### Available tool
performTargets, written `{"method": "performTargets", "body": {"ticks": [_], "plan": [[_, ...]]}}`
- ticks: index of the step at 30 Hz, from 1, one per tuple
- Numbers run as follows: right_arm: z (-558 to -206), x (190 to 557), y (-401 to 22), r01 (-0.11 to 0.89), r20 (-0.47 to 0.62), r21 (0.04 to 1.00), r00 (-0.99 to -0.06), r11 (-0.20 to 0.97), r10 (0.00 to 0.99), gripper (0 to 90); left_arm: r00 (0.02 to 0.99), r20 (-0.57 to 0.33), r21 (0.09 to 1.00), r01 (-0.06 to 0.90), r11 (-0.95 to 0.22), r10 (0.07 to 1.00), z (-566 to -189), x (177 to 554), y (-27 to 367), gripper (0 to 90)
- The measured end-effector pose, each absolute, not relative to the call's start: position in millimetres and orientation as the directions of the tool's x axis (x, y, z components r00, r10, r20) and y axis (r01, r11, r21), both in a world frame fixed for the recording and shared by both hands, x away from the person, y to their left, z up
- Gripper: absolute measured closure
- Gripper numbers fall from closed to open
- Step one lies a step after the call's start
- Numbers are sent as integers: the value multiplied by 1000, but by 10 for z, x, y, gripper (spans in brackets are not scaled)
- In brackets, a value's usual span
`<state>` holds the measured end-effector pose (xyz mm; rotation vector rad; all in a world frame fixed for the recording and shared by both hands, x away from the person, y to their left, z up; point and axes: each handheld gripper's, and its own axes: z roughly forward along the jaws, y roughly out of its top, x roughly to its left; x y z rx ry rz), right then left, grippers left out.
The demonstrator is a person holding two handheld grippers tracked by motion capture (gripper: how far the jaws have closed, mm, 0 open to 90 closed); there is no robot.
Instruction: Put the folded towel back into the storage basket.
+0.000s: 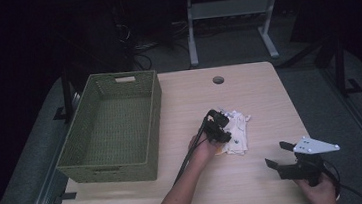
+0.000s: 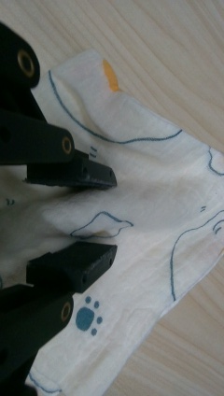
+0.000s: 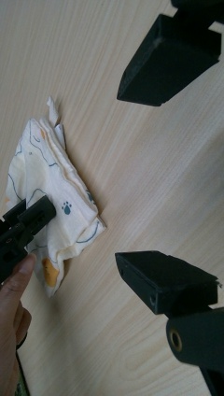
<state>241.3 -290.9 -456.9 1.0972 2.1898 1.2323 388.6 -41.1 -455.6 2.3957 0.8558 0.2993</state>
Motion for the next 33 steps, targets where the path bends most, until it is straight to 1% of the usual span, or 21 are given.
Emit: {"method": "performTargets", "body": {"ticks": [6, 11, 17, 23, 28, 33], "plan": [[-4566, 2415, -2911, 437, 35, 846, -615, 304, 788, 182, 768, 20, 578, 514, -634, 640, -4546, 3913, -385, 748], [-4563, 2406, -2904, 436, 32, 847, -615, 306, 788, 182, 774, -2, 564, 524, -639, 633, -4531, 3929, -372, 803], [-4565, 2413, -2906, 436, 34, 847, -614, 303, 789, 182, 763, -46, 569, 551, -611, 645, -4536, 3954, -336, 818], [-4563, 2403, -2904, 434, 39, 851, -615, 296, 788, 182, 735, -174, 563, 620, -546, 655, -4535, 4016, -236, 825], [-4567, 2412, -2920, 439, 45, 850, -612, 291, 790, 182, 728, -234, 576, 637, -511, 644, -4516, 4004, -173, 827], [-4570, 2411, -2932, 442, 46, 849, -606, 288, 794, 182, 728, -270, 585, 644, -493, 630, -4448, 3968, -135, 826]]}}
